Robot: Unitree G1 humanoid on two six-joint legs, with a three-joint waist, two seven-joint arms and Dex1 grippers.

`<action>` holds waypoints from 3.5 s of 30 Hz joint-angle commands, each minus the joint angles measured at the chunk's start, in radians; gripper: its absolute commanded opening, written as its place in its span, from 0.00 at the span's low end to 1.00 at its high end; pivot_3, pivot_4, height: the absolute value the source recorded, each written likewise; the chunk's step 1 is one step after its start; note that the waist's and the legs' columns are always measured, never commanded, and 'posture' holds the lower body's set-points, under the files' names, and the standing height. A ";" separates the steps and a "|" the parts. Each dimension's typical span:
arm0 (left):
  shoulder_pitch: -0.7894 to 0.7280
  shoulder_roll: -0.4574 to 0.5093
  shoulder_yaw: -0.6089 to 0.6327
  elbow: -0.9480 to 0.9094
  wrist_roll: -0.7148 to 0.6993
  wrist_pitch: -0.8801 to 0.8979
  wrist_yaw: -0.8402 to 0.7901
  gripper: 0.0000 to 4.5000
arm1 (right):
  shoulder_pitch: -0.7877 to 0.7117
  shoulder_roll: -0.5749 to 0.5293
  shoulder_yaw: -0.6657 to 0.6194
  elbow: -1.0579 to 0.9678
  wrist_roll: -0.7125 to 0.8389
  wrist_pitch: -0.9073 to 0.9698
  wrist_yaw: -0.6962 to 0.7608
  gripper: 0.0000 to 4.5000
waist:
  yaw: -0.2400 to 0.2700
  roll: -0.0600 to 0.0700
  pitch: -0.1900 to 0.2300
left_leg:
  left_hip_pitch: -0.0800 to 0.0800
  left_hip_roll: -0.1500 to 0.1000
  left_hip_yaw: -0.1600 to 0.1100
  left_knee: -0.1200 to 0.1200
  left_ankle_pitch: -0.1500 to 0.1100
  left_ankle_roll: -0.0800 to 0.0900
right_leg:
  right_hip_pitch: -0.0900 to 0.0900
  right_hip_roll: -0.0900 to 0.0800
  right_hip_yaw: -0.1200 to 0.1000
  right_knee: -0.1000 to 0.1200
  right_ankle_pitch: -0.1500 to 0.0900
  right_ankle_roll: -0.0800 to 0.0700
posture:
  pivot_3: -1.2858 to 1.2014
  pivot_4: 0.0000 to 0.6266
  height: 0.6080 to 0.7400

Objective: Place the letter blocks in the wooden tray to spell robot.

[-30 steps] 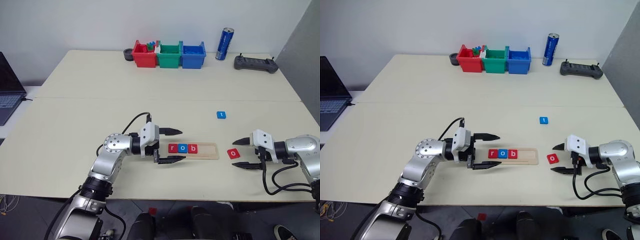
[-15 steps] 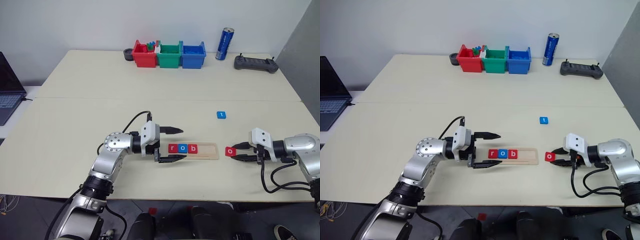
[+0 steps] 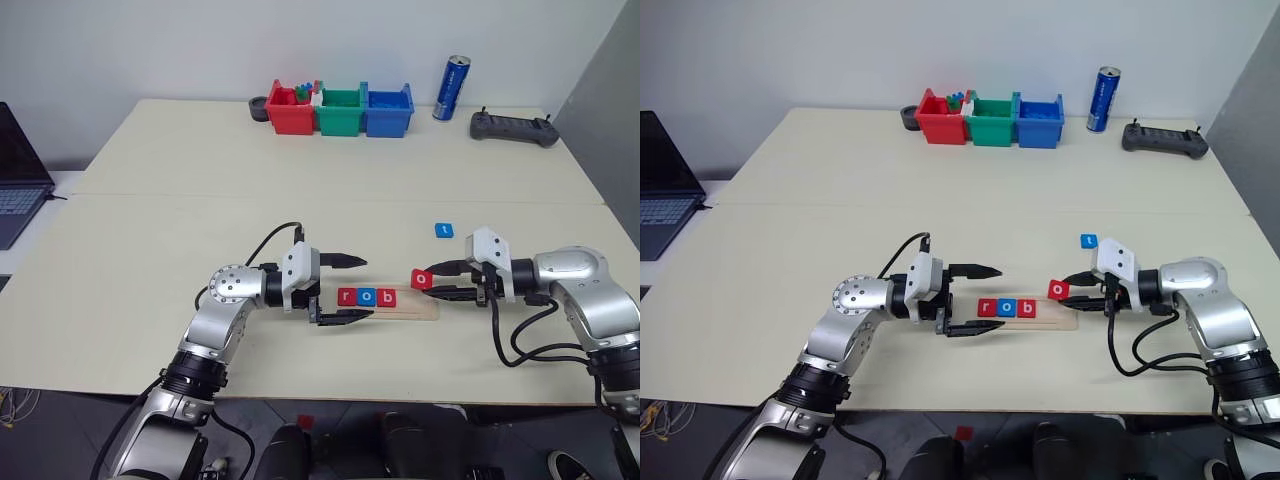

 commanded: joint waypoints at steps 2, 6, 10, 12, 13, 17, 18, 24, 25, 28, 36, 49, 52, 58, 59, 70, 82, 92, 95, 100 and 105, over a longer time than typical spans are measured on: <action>-0.019 0.002 0.008 0.003 0.000 -0.022 0.004 1.00 | -0.034 0.024 0.027 -0.004 -0.019 -0.008 -0.014 0.32 | 0.001 0.000 0.000 | 0.000 0.000 0.000 0.000 0.000 0.000 | 0.000 0.000 0.000 0.000 0.000 0.000 | 0.52 0.24 1.00; -0.016 0.003 0.009 -0.004 0.000 -0.020 0.009 1.00 | -0.038 0.034 0.053 0.009 -0.032 -0.022 -0.001 0.32 | 0.001 0.000 0.000 | 0.000 0.000 0.000 0.000 0.000 0.000 | 0.000 0.000 0.000 0.000 0.000 0.000 | 0.52 0.24 1.00; -0.006 0.007 0.011 -0.014 0.002 -0.018 0.017 1.00 | -0.046 0.036 0.063 0.035 -0.041 -0.039 0.005 0.32 | 0.001 0.000 0.000 | 0.000 0.000 0.000 0.000 0.000 0.000 | 0.000 0.000 0.000 0.000 0.000 0.000 | 0.52 0.24 1.00; -0.001 0.008 0.013 -0.019 0.000 -0.015 0.021 1.00 | -0.048 0.033 0.070 0.046 -0.047 -0.051 0.014 0.32 | 0.000 0.000 0.000 | 0.000 0.000 0.000 0.000 0.000 0.000 | 0.000 0.000 0.000 0.000 0.000 0.000 | 0.52 0.24 1.00; 0.003 0.009 0.013 -0.024 0.000 -0.014 0.023 1.00 | -0.049 0.032 0.072 0.049 -0.047 -0.052 0.019 0.32 | 0.000 0.000 0.000 | 0.000 0.000 0.000 0.000 0.000 0.000 | 0.000 0.000 0.000 0.000 0.000 0.000 | 0.52 0.24 1.00; 0.016 0.014 0.015 -0.035 -0.001 -0.021 0.031 1.00 | -0.060 0.033 0.083 0.063 -0.057 -0.062 0.032 0.32 | 0.000 0.000 0.000 | 0.000 0.000 0.000 0.000 0.000 0.000 | 0.000 0.000 0.000 0.001 0.000 0.000 | 0.52 0.24 1.00; 0.016 0.014 0.015 -0.036 -0.001 -0.021 0.033 1.00 | -0.064 0.033 0.087 0.070 -0.063 -0.069 0.034 0.32 | -0.001 0.000 0.000 | 0.000 0.000 0.000 0.000 0.000 0.000 | 0.000 0.000 0.000 0.001 0.000 0.000 | 0.52 0.24 1.00; 0.011 0.014 0.020 -0.035 -0.001 -0.018 0.043 1.00 | -0.078 0.041 0.100 0.096 -0.082 -0.097 0.043 0.32 | -0.001 0.000 0.000 | 0.000 0.000 0.000 0.000 0.000 0.000 | -0.001 0.000 0.000 0.001 0.000 0.000 | 0.52 0.24 1.00; 0.012 0.016 0.021 -0.035 -0.001 -0.019 0.044 1.00 | -0.080 0.041 0.101 0.100 -0.084 -0.098 0.046 0.32 | -0.001 0.000 0.000 | 0.000 0.000 0.000 0.000 0.000 0.000 | -0.001 0.000 0.000 0.001 0.000 0.000 | 0.52 0.24 1.00; 0.014 0.020 0.021 -0.036 -0.003 -0.019 0.045 1.00 | -0.087 0.038 0.105 0.118 -0.095 -0.104 0.054 0.32 | -0.001 0.000 0.000 | 0.000 0.000 0.000 0.000 0.000 0.000 | -0.001 0.000 0.000 0.001 0.000 0.000 | 0.52 0.24 1.00; 0.015 0.019 0.009 -0.042 -0.002 -0.023 0.045 1.00 | -0.089 0.044 0.106 0.122 -0.098 -0.098 0.066 0.32 | -0.001 0.000 0.000 | 0.000 0.000 0.000 0.000 0.000 0.000 | -0.001 0.000 0.000 0.001 0.000 0.000 | 0.52 0.24 1.00; 0.012 0.019 0.008 -0.031 0.001 -0.031 0.043 1.00 | -0.088 0.042 0.113 0.118 -0.099 -0.081 0.081 0.70 | -0.001 0.000 0.000 | 0.000 0.000 0.000 0.000 0.000 0.000 | -0.001 0.000 0.000 0.001 0.000 0.000 | 0.52 0.24 1.00; 0.013 0.020 0.007 -0.034 0.000 -0.029 0.044 1.00 | -0.092 0.046 0.108 0.116 -0.095 -0.073 0.079 0.94 | -0.001 0.000 0.000 | 0.000 0.000 0.000 0.000 0.000 0.000 | -0.001 0.000 0.000 0.001 0.000 0.000 | 0.52 0.24 1.00; 0.021 0.024 0.006 -0.044 -0.002 -0.026 0.040 1.00 | -0.098 0.025 0.055 0.073 -0.046 0.000 0.076 0.99 | -0.001 0.000 0.000 | 0.000 0.000 0.000 0.000 0.000 0.000 | -0.001 0.000 0.000 0.001 0.000 0.000 | 0.52 0.24 1.00; 0.022 0.024 0.006 -0.046 -0.002 -0.026 0.040 1.00 | -0.095 0.016 0.046 0.061 -0.039 0.010 0.078 0.99 | -0.001 0.000 0.000 | 0.000 0.000 0.000 0.000 0.000 0.000 | -0.001 0.000 0.000 0.001 0.000 0.000 | 0.52 0.24 1.00; -0.004 0.008 0.002 -0.014 0.002 -0.037 0.036 1.00 | -0.032 -0.033 -0.004 0.044 -0.038 -0.017 0.054 0.62 | 0.000 0.000 0.000 | 0.000 0.000 0.000 0.000 0.000 0.000 | -0.001 0.000 0.000 0.001 0.000 0.000 | 0.52 0.24 1.00; -0.003 0.007 0.005 -0.017 0.006 -0.033 0.044 1.00 | 0.006 0.003 0.048 0.064 -0.110 -0.116 -0.001 0.00 | -0.002 0.000 0.000 | 0.000 0.000 0.000 0.000 0.000 0.000 | -0.001 0.000 0.000 0.002 0.000 0.000 | 0.52 0.24 1.00; 0.020 0.023 0.006 -0.041 0.000 -0.022 0.037 1.00 | 0.003 0.042 0.086 0.082 -0.141 -0.143 -0.027 0.00 | -0.002 0.000 0.000 | 0.001 0.000 0.000 0.001 0.000 0.000 | -0.001 0.000 0.000 0.005 0.000 0.000 | 0.52 0.24 1.00; 0.017 0.025 0.006 -0.040 -0.001 -0.021 0.038 1.00 | 0.002 0.045 0.092 0.088 -0.148 -0.155 -0.027 0.00 | -0.002 0.000 0.000 | 0.001 0.000 0.000 0.001 0.000 0.000 | -0.001 0.000 0.000 0.006 0.000 0.000 | 0.52 0.24 1.00; 0.020 0.027 0.008 -0.044 -0.001 -0.019 0.041 1.00 | -0.006 0.053 0.093 0.080 -0.139 -0.144 -0.028 0.00 | -0.003 0.000 0.000 | 0.001 0.000 0.000 0.002 0.000 0.000 | -0.001 0.000 0.000 0.006 0.000 0.000 | 0.52 0.24 1.00; 0.021 0.027 0.008 -0.047 -0.002 -0.017 0.042 1.00 | -0.017 0.054 0.082 0.079 -0.131 -0.128 -0.021 0.00 | -0.003 0.000 0.000 | 0.001 0.000 0.000 0.002 0.000 0.000 | -0.001 0.000 0.000 0.006 0.000 0.000 | 0.52 0.24 1.00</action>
